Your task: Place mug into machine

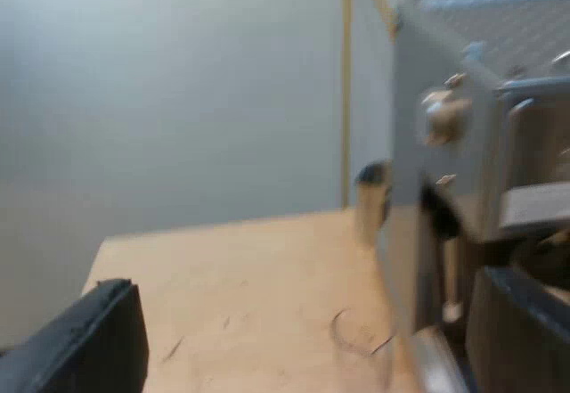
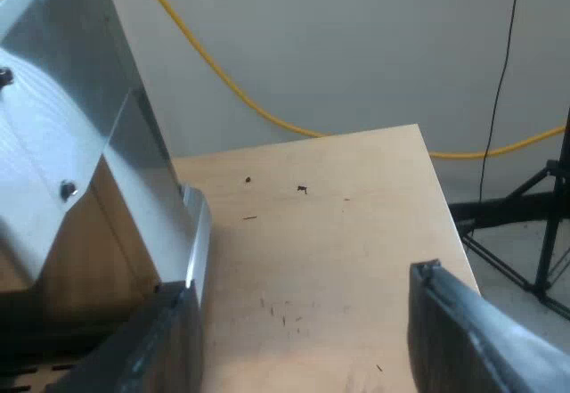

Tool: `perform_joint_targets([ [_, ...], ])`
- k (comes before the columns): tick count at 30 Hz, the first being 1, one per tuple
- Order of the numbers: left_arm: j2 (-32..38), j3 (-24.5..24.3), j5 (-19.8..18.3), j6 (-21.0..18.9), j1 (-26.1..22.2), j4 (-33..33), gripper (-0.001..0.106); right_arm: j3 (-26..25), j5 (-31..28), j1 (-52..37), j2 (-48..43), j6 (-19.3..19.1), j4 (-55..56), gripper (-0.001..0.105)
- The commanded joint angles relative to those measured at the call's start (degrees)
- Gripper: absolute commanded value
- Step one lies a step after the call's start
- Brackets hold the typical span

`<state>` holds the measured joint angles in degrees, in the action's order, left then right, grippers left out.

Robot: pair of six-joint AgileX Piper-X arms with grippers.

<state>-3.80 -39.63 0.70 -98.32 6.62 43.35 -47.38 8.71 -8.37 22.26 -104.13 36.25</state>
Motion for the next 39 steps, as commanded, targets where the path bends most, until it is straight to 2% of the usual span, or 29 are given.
perform_joint_targets([
  [1, 2.62, -0.53, -1.07, -0.56, 0.05, 0.18, 0.079, 0.56, 0.53, 0.16, -3.41, -0.12, 0.01, 0.052],
  [6, 6.45, -0.53, -1.06, -0.56, 0.05, 5.74, 0.079, 2.66, 0.53, 0.16, -10.51, -0.12, 0.69, 0.052],
  [10, 6.79, -0.94, -1.97, -0.56, 0.05, 9.25, 0.079, 2.88, 0.53, 0.16, -14.19, -0.12, 4.06, 0.052],
  [15, 6.79, -0.96, -6.17, -0.56, 0.05, 9.44, 0.079, 2.88, 0.53, 0.16, -18.39, -0.16, 9.11, 0.052],
  [21, 6.79, -0.96, -8.11, -0.81, 0.05, 9.47, 0.079, 3.28, 0.53, 0.16, -21.34, -1.51, 14.30, 0.052],
  [31, 6.79, 0.62, -8.26, -0.81, 0.05, 9.47, 0.079, 7.86, 0.62, 0.16, -25.32, -1.51, 20.58, 0.052],
  [39, 6.79, 3.59, -8.26, -0.81, 0.05, 8.85, 0.079, 11.89, 2.75, 0.16, -25.33, -1.51, 19.54, 0.052],
])
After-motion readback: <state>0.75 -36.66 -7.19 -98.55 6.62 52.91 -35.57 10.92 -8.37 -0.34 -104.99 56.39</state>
